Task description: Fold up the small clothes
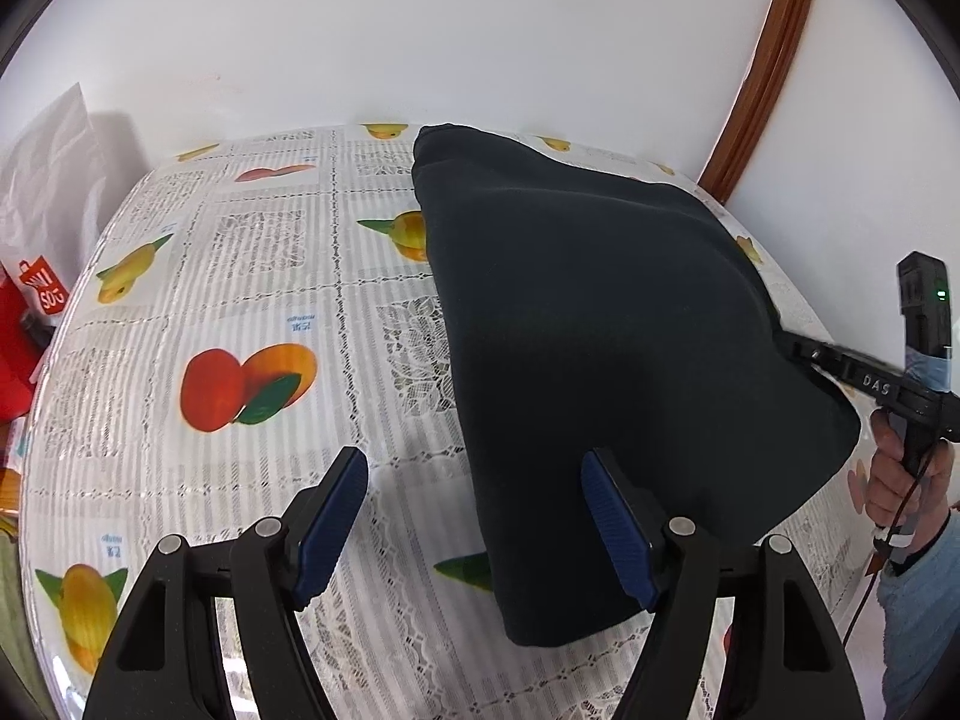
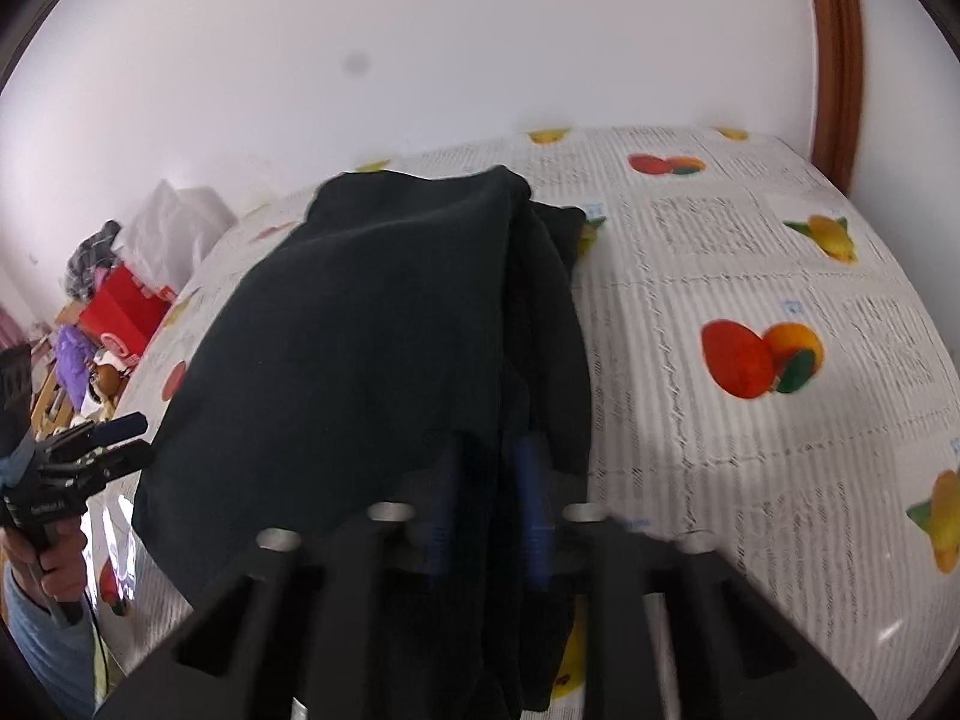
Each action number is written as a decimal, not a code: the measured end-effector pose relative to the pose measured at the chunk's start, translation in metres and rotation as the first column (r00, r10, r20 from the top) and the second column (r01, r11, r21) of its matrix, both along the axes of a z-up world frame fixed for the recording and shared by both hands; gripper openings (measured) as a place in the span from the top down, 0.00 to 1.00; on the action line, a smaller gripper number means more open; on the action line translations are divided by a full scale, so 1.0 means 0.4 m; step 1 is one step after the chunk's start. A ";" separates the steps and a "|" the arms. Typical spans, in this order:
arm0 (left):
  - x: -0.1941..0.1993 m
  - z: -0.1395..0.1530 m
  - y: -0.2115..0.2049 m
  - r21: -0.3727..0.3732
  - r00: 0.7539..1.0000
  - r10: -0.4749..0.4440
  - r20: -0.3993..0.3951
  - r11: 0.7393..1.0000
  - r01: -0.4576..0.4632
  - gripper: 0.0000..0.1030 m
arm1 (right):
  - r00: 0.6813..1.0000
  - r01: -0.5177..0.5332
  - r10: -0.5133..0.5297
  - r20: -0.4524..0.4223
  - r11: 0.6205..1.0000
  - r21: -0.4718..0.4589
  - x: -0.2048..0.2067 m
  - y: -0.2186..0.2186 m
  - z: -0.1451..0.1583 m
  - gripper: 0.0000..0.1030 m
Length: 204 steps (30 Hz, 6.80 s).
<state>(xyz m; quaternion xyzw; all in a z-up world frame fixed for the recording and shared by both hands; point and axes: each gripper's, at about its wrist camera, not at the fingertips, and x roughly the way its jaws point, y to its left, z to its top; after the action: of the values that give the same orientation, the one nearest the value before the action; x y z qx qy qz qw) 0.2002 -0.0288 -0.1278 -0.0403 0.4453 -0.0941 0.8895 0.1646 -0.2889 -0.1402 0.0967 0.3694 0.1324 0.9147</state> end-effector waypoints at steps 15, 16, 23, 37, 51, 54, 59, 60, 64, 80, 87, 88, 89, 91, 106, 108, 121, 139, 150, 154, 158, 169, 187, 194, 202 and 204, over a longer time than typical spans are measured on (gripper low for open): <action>-0.080 0.002 0.002 0.076 1.000 0.009 0.007 0.997 -0.009 0.30 | 0.988 0.154 -0.154 0.006 0.984 -0.083 -0.130 -0.044 0.007 0.87; -0.085 0.003 0.001 0.077 1.000 0.010 0.007 0.997 -0.011 0.30 | 0.988 0.154 -0.155 0.001 0.983 -0.104 -0.142 -0.048 0.001 0.86; -0.141 0.004 -0.012 0.104 1.000 0.009 0.013 0.995 -0.010 0.30 | 0.972 0.221 -0.231 -0.050 0.963 -0.156 -0.229 -0.120 -0.034 0.78; -0.161 -0.052 -0.068 0.118 0.999 -0.023 -0.032 0.993 0.026 0.33 | 0.984 0.163 -0.171 -0.059 0.979 -0.119 -0.235 -0.059 -0.090 0.63; -0.113 -0.064 -0.114 0.139 0.997 -0.068 -0.023 0.988 0.070 0.69 | 0.996 0.083 -0.085 -0.032 0.995 -0.050 -0.180 -0.008 -0.088 0.87; -0.112 -0.061 -0.098 0.132 0.998 -0.063 -0.018 0.989 0.065 0.75 | 0.996 0.086 -0.088 -0.033 0.995 -0.059 -0.163 0.004 -0.085 0.88; -0.109 -0.058 -0.052 0.104 1.000 -0.022 -0.018 0.994 0.023 0.77 | 0.996 0.074 -0.076 -0.045 0.997 -0.037 -0.123 0.029 -0.082 0.88; -0.108 -0.058 -0.044 0.102 1.000 -0.014 -0.018 0.995 0.016 0.77 | 0.996 0.071 -0.072 -0.046 0.997 -0.032 -0.114 0.039 -0.082 0.88; -0.110 -0.057 -0.009 0.087 1.000 0.015 -0.021 0.996 -0.013 0.77 | 0.995 0.078 -0.078 -0.058 0.997 -0.002 -0.082 0.065 -0.080 0.87; -0.123 -0.077 0.022 0.047 0.999 0.048 -0.007 0.998 -0.048 0.75 | 0.994 -0.006 -0.003 0.106 0.996 0.086 -0.183 0.015 0.085 0.69; -0.137 -0.073 0.033 0.074 0.999 0.052 0.010 0.996 -0.053 0.67 | 0.999 0.011 -0.014 0.052 0.999 0.044 -0.045 0.089 0.052 0.68; -0.138 -0.072 0.036 0.071 0.999 0.052 0.012 0.996 -0.053 0.67 | 0.999 0.023 -0.025 0.033 0.999 0.039 -0.024 0.096 0.042 0.68; -0.139 -0.074 0.036 0.071 0.999 0.050 0.015 0.996 -0.051 0.67 | 0.999 0.032 -0.033 0.022 0.999 0.029 -0.010 0.103 0.034 0.69; -0.135 -0.075 0.032 0.078 0.999 0.048 0.016 0.996 -0.049 0.67 | 0.999 0.038 -0.038 0.004 0.999 0.013 0.018 0.120 0.018 0.69; -0.111 -0.076 0.004 0.072 0.995 0.094 0.036 0.993 -0.096 0.85 | 0.994 0.019 -0.034 0.108 0.990 0.138 0.059 0.088 0.050 0.94; -0.114 -0.079 -0.011 0.113 0.995 0.084 0.051 0.990 -0.090 0.85 | 0.996 0.038 -0.043 0.072 0.997 0.068 0.079 0.105 0.024 0.94; -0.088 -0.082 0.000 0.094 0.994 0.109 0.017 0.989 -0.111 0.85 | 0.997 0.070 -0.069 0.043 0.998 -0.001 0.053 0.100 0.012 0.92; -0.132 -0.044 0.014 0.101 0.992 0.129 0.000 0.987 -0.128 0.74 | 0.994 0.091 -0.087 0.064 0.994 -0.066 -0.067 0.102 0.003 0.90; -0.166 0.052 0.043 0.064 0.984 0.144 0.100 0.986 -0.151 0.55 | 0.993 0.102 -0.093 0.071 0.986 -0.134 -0.104 0.115 -0.007 0.90; -0.110 0.018 0.040 0.063 0.987 0.149 0.061 0.986 -0.152 0.54 | 0.993 0.109 -0.101 0.067 0.985 -0.133 -0.115 0.111 -0.012 0.90; -0.069 -0.033 0.034 0.037 0.988 0.152 0.024 0.987 -0.153 0.50 | 0.991 0.132 -0.128 0.050 0.985 -0.108 -0.119 0.104 -0.014 0.90; -0.071 -0.035 0.032 0.024 0.988 0.156 0.009 0.987 -0.156 0.49 | 0.984 0.177 -0.171 0.047 0.966 -0.186 -0.107 0.139 -0.006 0.90; -0.179 0.061 -0.015 0.061 0.984 0.164 0.072 0.984 -0.169 0.37 | 0.969 0.244 -0.244 0.020 0.957 -0.157 -0.211 0.098 0.066 0.77; -0.275 0.175 -0.053 0.068 0.974 0.143 0.176 0.985 -0.157 0.24 | 0.957 0.282 -0.268 0.107 0.948 -0.148 -0.331 0.091 0.175 0.45; -0.388 0.277 -0.068 0.080 0.951 0.166 0.260 0.978 -0.192 0.13 | 0.941 0.310 -0.284 0.182 0.941 -0.134 -0.469 0.095 0.272 0.18; -0.411 0.290 -0.066 0.071 0.947 0.173 0.270 0.977 -0.199 0.12 | 0.933 0.322 -0.292 0.212 0.938 -0.124 -0.501 0.094 0.285 0.10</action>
<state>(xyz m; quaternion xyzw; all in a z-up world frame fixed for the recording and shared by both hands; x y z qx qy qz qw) 0.0358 -0.0552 -0.0118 -0.0258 0.3220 0.0074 0.9464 -0.0358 -0.2514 -0.0264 0.0680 0.2699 -0.0335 0.9599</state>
